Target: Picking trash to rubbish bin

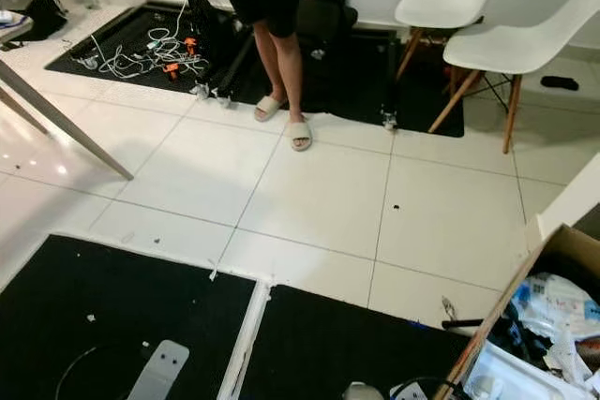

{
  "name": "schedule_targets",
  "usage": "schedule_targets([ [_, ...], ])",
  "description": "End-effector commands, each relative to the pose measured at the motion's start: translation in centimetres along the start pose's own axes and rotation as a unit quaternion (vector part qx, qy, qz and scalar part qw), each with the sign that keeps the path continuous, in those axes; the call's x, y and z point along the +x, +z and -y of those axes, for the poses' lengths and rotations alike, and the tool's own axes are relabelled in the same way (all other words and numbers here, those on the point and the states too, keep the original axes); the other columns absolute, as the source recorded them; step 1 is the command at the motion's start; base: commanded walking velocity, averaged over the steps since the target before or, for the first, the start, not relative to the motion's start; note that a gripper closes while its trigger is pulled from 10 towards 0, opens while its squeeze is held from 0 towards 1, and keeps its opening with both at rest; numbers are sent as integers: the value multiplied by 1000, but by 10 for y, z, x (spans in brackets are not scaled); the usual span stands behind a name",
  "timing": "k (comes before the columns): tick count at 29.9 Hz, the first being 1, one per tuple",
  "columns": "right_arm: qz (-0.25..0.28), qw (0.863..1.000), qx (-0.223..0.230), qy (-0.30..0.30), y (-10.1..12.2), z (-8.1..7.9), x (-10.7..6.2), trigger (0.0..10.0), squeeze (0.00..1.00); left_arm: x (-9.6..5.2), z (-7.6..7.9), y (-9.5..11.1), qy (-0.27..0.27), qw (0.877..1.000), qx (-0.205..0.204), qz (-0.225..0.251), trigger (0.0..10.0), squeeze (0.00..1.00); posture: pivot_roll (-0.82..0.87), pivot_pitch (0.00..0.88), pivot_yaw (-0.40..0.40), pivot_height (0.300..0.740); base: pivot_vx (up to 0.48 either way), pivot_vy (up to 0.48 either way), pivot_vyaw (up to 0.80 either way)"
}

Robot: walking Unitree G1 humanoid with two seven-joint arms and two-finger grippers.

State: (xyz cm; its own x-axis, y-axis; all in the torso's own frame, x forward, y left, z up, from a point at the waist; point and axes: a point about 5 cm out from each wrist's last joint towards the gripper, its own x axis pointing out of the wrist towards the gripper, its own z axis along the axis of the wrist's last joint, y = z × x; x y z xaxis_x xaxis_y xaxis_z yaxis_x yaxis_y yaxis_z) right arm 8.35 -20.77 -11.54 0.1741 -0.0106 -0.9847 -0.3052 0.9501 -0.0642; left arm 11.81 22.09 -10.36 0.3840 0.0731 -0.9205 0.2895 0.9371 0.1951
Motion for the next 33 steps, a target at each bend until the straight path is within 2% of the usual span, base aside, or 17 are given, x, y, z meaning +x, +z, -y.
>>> schedule_targets([
  [1, 24, 1000, 4, -5, 11, -1, 0, 10000, 0, -1, -1, -5, 2, 1000, 4, -8, 10000, 0, 98, 29, 26, 740, 0, 0, 0],
  [4, 29, 999, 15, -18, 13, 3, 0, 10000, 0, -1, -1, -5, 2, 1000, 4, -8, 10000, 0, 95, 28, 27, 740, 0, 0, 0],
  [6, 41, 997, 44, -51, 16, 13, -2, 10000, 0, -1, 0, -4, 1, 1000, 5, -7, 10000, 0, 94, 30, 28, 740, 0, 0, 0],
  [7, 41, 997, 44, -51, 16, 13, -2, 10000, 0, -1, 0, -4, 1, 1000, 5, -7, 10000, 0, 94, 30, 28, 740, 0, 0, 0],
  [8, 46, 995, 62, -62, 18, 17, -3, 10000, 0, -1, 0, -4, 1, 1000, 6, -7, 10000, 0, 94, 30, 28, 740, 0, 0, 0],
  [9, 57, 990, 101, -78, 22, 23, -4, 10000, 0, -1, 0, -5, 1, 1000, 6, -8, 10000, 0, 94, 30, 28, 740, 0, 0, 0],
  [12, 92, 972, 178, -121, 32, 43, -9, 10000, 0, -1, 1, -6, 0, 1000, 8, -9, 10000, 0, 92, 31, 28, 740, 0, 0, 0],
  [14, 100, 968, 188, -135, 34, 48, -10, 10000, 0, -1, 1, -6, 0, 1000, 8, -9, 10000, 0, 91, 32, 26, 740, 0, 0, 0],
  [18, 101, 967, 158, -173, 37, 58, -14, 10000, 0, -1, 1, -5, 0, 1000, 8, -8, 10000, 0, 90, 30, 23, 740, 0, 0, 0],
  [23, 101, 971, 138, -170, 38, 58, -14, 10000, 0, 0, 2, -4, 0, 1000, 7, -7, 10000, 0, 92, 28, 18, 740, 0, 0, 0],
  [25, 100, 971, 132, -170, 38, 58, -14, 10000, 0, 0, 2, -4, 0, 1000, 7, -7, 10000, 0, 92, 28, 18, 740, 0, 0, 0],
  [29, 81, 982, 57, -162, 34, 50, -11, 10000, 0, 0, 3, -6, -1, 1000, 8, -9, 10000, 0, 92, 28, 18, 740, 0, 0, 0],
  [33, 70, 984, 48, -153, 30, 46, -10, 10000, 0, -1, 3, -7, 0, 1000, 8, -11, 10000, 0, 92, 28, 18, 740, 0, 0, 0],
])
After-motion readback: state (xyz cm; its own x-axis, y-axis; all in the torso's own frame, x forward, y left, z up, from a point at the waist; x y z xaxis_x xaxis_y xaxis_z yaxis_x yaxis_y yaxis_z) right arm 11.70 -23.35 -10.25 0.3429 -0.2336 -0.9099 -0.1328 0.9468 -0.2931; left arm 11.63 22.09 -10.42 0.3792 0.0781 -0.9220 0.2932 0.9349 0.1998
